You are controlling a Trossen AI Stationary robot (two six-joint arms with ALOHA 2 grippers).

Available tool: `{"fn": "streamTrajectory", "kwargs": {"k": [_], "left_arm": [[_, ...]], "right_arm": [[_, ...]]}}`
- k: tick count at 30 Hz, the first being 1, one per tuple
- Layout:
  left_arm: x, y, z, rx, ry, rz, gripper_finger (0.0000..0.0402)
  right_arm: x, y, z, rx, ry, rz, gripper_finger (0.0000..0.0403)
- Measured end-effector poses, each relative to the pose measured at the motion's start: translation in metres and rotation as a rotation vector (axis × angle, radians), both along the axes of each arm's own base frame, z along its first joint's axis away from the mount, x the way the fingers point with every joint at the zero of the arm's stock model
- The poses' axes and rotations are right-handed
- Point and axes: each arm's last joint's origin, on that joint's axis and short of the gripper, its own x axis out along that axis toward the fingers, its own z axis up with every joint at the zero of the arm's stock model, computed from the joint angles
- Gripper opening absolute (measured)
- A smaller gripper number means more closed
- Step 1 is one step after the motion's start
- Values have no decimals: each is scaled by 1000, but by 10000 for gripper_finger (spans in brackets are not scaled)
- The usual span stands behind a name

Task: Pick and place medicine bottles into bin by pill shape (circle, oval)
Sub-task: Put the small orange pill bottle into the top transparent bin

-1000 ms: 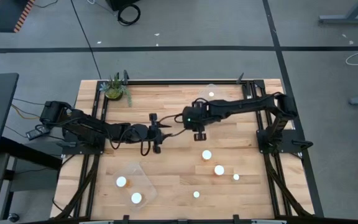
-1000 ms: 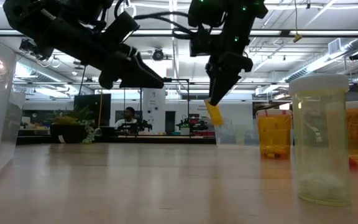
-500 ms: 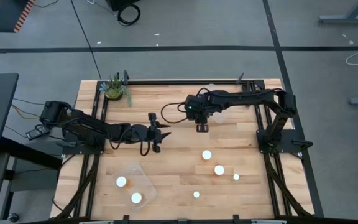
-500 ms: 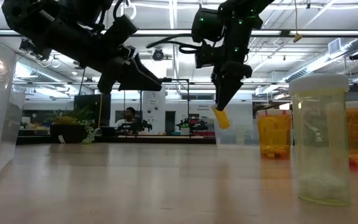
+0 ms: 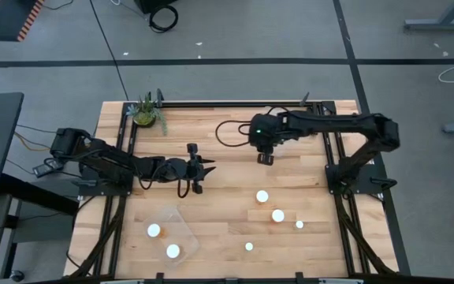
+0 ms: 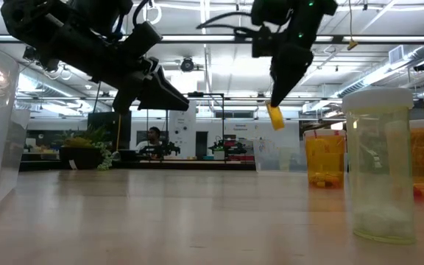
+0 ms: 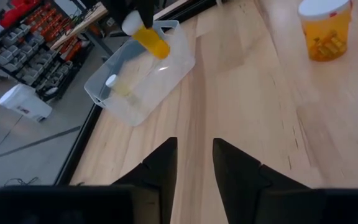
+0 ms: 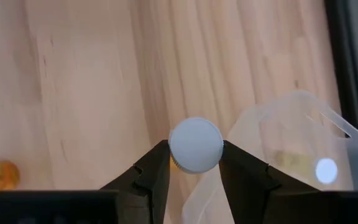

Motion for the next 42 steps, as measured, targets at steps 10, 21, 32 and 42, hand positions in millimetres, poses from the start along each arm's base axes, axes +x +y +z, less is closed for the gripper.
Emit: {"fn": "streamTrajectory", "kwargs": {"k": [10,21,32,42], "left_arm": [[1,0,3,17,-19,-7,114],[2,-1,5,25,-43,-36,114],[2,-2,4,-15,-43,-55,107],[3,-3,4,-39,-53,-85,101]], "right_arm": [[-40,4,-8,-46,-134,-157,139],[-58,-35,-29,-81,-154,-363,139],[-78,-57,-70,-85,-187,-483,139],[-82,-59,-84,-66,-255,-525,139]]}}
